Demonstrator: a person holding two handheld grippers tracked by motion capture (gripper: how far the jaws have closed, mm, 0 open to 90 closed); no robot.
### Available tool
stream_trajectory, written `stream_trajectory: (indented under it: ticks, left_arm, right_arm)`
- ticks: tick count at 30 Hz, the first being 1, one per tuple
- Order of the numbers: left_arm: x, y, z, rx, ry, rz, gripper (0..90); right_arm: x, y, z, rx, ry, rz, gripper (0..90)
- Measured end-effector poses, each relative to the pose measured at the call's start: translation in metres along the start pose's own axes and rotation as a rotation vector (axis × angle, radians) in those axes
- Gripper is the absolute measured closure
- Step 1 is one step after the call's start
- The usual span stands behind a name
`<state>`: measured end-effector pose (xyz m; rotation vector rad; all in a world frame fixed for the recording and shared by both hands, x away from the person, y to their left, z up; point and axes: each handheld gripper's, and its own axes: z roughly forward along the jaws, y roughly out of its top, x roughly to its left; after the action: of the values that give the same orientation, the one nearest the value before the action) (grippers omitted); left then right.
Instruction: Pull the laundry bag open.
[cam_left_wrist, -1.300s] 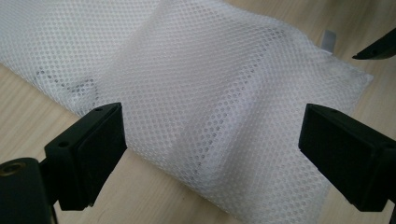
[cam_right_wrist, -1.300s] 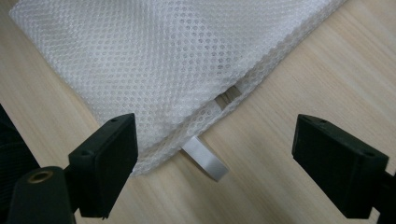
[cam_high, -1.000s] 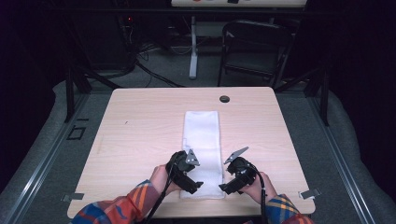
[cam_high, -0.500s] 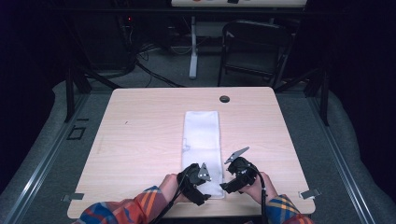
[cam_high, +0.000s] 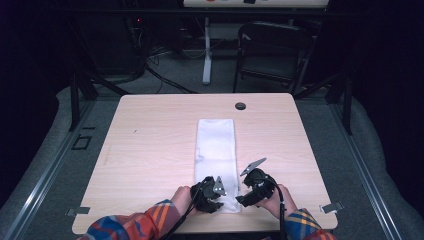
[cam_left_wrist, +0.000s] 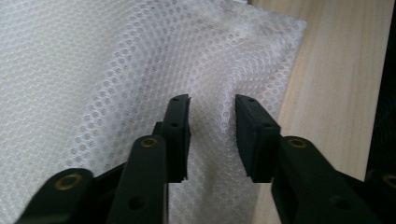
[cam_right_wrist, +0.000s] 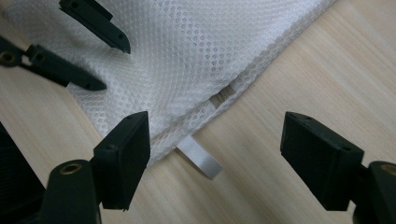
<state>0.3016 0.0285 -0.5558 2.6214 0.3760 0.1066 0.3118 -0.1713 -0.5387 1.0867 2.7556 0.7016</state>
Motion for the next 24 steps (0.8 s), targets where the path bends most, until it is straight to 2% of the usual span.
stream_trajectory:
  ticks: [1,2,5,12,16,19,21,22,24]
  left_arm:
    - [0.001,0.000,0.000,-0.004,-0.003,-0.002,71.8]
    - [0.002,-0.001,0.000,-0.006,-0.001,-0.008,74.2]
    - [0.004,-0.001,-0.001,-0.011,-0.003,-0.018,80.3]
    - [0.007,-0.002,-0.005,-0.038,-0.010,-0.037,83.6]
    - [0.009,-0.002,-0.010,-0.077,-0.008,-0.063,83.6]
    - [0.011,-0.002,-0.013,-0.090,-0.002,-0.070,83.6]
    - [0.011,-0.002,-0.014,-0.093,0.005,-0.071,83.7]
    - [0.012,-0.002,-0.015,-0.094,0.004,-0.074,83.7]
    - [0.012,-0.003,-0.016,-0.092,0.009,-0.074,84.1]
  right_arm:
    - [0.000,0.000,0.000,-0.006,0.006,0.003,25.3]
    - [0.000,0.000,-0.001,0.009,-0.009,-0.010,26.0]
    - [0.000,0.000,-0.001,0.005,-0.001,-0.013,32.4]
    - [0.007,0.001,0.004,0.025,0.009,-0.051,69.2]
    - [0.013,0.003,0.008,0.016,0.018,-0.075,82.1]
    - [0.015,0.006,0.010,-0.003,0.012,-0.096,88.1]
    - [0.017,0.007,0.014,-0.003,0.012,-0.096,90.0]
    - [0.018,0.006,0.017,-0.013,0.014,-0.080,90.0]
    - [0.019,0.006,0.020,0.001,0.017,-0.085,90.0]
